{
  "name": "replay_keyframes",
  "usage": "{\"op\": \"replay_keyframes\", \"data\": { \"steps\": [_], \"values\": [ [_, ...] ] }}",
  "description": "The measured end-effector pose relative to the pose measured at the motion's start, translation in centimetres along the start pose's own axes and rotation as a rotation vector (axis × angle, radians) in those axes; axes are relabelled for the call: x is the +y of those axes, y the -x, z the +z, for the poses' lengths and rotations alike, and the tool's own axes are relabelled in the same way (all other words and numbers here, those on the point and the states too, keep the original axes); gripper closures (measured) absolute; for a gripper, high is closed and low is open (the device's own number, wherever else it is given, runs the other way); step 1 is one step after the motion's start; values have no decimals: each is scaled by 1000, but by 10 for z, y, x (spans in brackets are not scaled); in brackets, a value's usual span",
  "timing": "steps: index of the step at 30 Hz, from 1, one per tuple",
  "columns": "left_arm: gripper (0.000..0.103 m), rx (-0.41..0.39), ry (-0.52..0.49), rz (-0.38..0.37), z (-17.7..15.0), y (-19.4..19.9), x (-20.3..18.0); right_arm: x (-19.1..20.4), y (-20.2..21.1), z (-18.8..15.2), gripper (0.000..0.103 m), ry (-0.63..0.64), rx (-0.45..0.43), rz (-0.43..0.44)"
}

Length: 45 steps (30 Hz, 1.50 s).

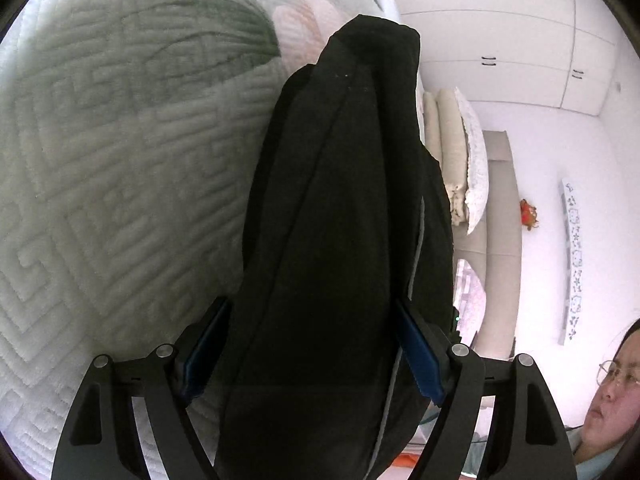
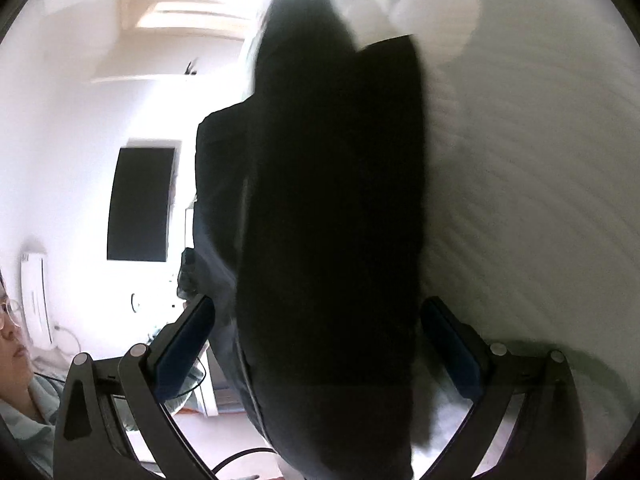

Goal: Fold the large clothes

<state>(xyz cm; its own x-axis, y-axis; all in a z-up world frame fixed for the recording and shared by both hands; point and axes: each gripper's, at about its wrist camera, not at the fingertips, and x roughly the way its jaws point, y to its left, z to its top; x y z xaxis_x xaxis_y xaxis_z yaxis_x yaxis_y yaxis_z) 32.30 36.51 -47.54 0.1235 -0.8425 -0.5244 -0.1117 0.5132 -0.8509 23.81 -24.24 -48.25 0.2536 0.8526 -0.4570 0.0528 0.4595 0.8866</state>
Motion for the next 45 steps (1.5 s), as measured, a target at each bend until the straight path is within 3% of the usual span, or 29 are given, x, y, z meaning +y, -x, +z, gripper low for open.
{"op": "replay_keyframes", "data": {
  "steps": [2, 5, 8, 9, 11, 13, 15, 17, 19, 25, 29, 36, 41, 45],
  "values": [
    [21, -1, 0, -10, 2, -3, -1, 9, -11, 3, 0, 56, 21, -39],
    [21, -5, 8, -27, 4, -9, -2, 14, -24, 10, 0, 77, 9, -18],
    [22, -30, 40, 7, 0, -14, -3, 18, -32, 12, 1, 97, -12, -42],
    [26, -54, 48, 30, 0, -14, -6, 22, -33, 11, 4, 113, -17, -78],
    [44, -112, 9, 109, -9, -15, -22, 28, -33, 8, 23, 140, -31, -168],
    [66, -162, -54, 160, -21, -11, -41, 41, -34, 1, 31, 185, -57, -237],
    [74, -203, -89, 152, -35, -2, -57, 57, -30, -6, 41, 223, -88, -269],
    [77, -240, -109, 112, -49, 12, -75, 73, -26, -12, 53, 248, -119, -276],
    [79, -256, -149, 111, -61, 24, -95, 93, -21, -19, 56, 277, -138, -281],
    [79, -332, -266, 120, -96, 94, -146, 189, -34, -53, 57, 437, -130, -318],
    [79, -402, -285, 103, -110, 165, -149, 253, -54, -81, 57, 504, -151, -291],
    [80, -473, -296, 127, -116, 301, -115, 353, -152, -121, 57, 539, -161, -269],
    [79, -431, -312, 198, -99, 354, -72, 362, -237, -116, 57, 476, -134, -278],
    [79, -386, -266, 209, -72, 371, -7, 351, -298, -121, 57, 407, -101, -324]
  ]
}}
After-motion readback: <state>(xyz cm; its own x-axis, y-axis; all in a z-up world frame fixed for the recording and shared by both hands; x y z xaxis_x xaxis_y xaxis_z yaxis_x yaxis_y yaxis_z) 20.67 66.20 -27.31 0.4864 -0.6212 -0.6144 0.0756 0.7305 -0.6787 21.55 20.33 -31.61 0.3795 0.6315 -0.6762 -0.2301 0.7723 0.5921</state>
